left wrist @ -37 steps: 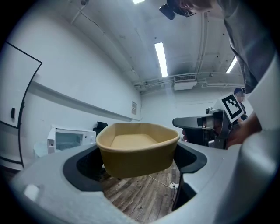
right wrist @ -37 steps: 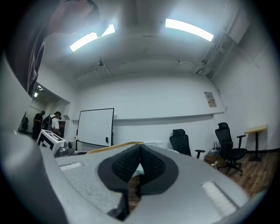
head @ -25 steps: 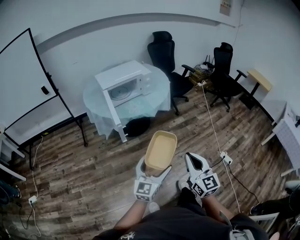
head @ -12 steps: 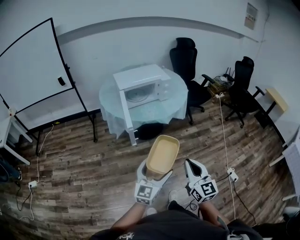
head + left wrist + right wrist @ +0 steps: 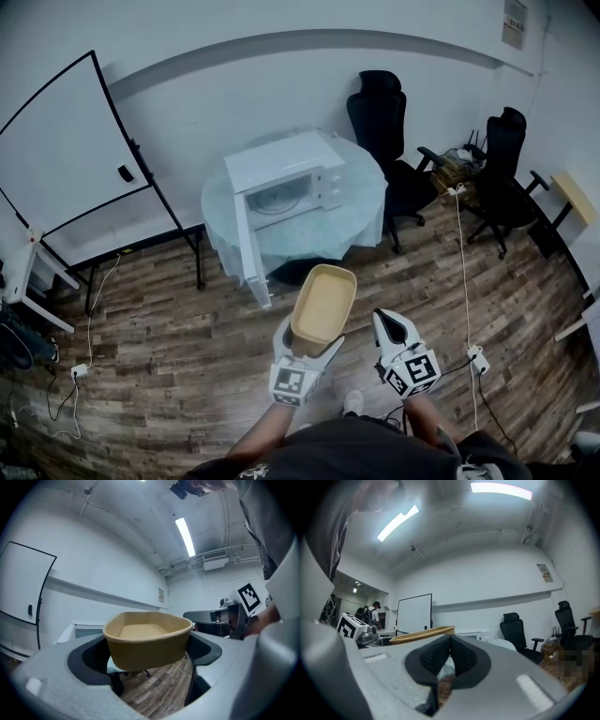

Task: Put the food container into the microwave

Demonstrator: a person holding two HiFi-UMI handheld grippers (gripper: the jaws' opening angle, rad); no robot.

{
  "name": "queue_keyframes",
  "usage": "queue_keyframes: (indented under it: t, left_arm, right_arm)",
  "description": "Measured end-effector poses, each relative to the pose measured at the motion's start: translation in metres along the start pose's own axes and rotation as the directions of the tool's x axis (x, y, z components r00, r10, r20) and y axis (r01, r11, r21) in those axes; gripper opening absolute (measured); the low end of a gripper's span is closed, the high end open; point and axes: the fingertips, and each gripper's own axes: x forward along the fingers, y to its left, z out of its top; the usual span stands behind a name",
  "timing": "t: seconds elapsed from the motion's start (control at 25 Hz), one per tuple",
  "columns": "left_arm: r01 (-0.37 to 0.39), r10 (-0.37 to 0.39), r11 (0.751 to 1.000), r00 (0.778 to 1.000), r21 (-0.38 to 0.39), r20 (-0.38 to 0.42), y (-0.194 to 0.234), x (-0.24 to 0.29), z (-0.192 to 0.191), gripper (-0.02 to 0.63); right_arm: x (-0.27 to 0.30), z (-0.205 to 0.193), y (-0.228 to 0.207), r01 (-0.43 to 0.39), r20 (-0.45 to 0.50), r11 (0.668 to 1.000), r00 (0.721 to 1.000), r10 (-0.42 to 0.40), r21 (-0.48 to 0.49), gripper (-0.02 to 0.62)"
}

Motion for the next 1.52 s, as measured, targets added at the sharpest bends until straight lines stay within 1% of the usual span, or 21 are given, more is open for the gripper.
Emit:
queue_keyframes:
  t: [0.16,0.48,0.8,0.92,1.0,1.2,1.36,1.52]
  left_arm:
    - [-0.017,0.017,1.0,1.0,0.026,-0.006,0.001,0.031,-0.001,0.505]
    - [-0.063,0.064,0.997,0.998,0.034,-0.026,0.001,0.083,-0.005,0.505]
    - [-0.124,0.126,0.992,0.99,0.039,-0.064,0.009,0.117,-0.015,0.505]
    - [-0.146,0.149,0.989,0.986,0.036,-0.077,0.009,0.127,-0.021,0.505]
    - [-0.157,0.159,0.987,0.985,0.035,-0.072,0.011,0.134,-0.019,0.505]
    - [-0.169,0.171,0.985,0.982,0.032,-0.077,0.024,0.148,-0.021,0.505]
    - [-0.178,0.179,0.984,0.98,0.024,-0.09,0.045,0.159,-0.029,0.505]
    - [-0.194,0.194,0.981,0.978,0.01,-0.075,0.076,0.174,-0.028,0.505]
  right_arm:
    - [0.018,-0.001,-0.032,-0.014,0.014,1.0,1.0,0.013,0.021,0.002]
    - [0.044,0.008,-0.09,-0.061,0.049,0.996,0.997,0.058,0.06,0.002]
    - [0.065,0.003,-0.134,-0.094,0.049,0.991,0.995,0.09,0.092,0.002]
    - [0.07,-0.001,-0.145,-0.121,0.041,0.988,0.992,0.117,0.092,0.002]
    - [0.076,-0.005,-0.15,-0.133,0.034,0.987,0.991,0.13,0.092,0.002]
    - [0.097,-0.013,-0.151,-0.168,0.015,0.98,0.986,0.168,0.109,0.002]
    - [0.122,-0.023,-0.153,-0.178,-0.009,0.978,0.984,0.18,0.112,0.002]
    - [0.159,-0.024,-0.152,-0.188,-0.011,0.977,0.982,0.19,0.097,0.002]
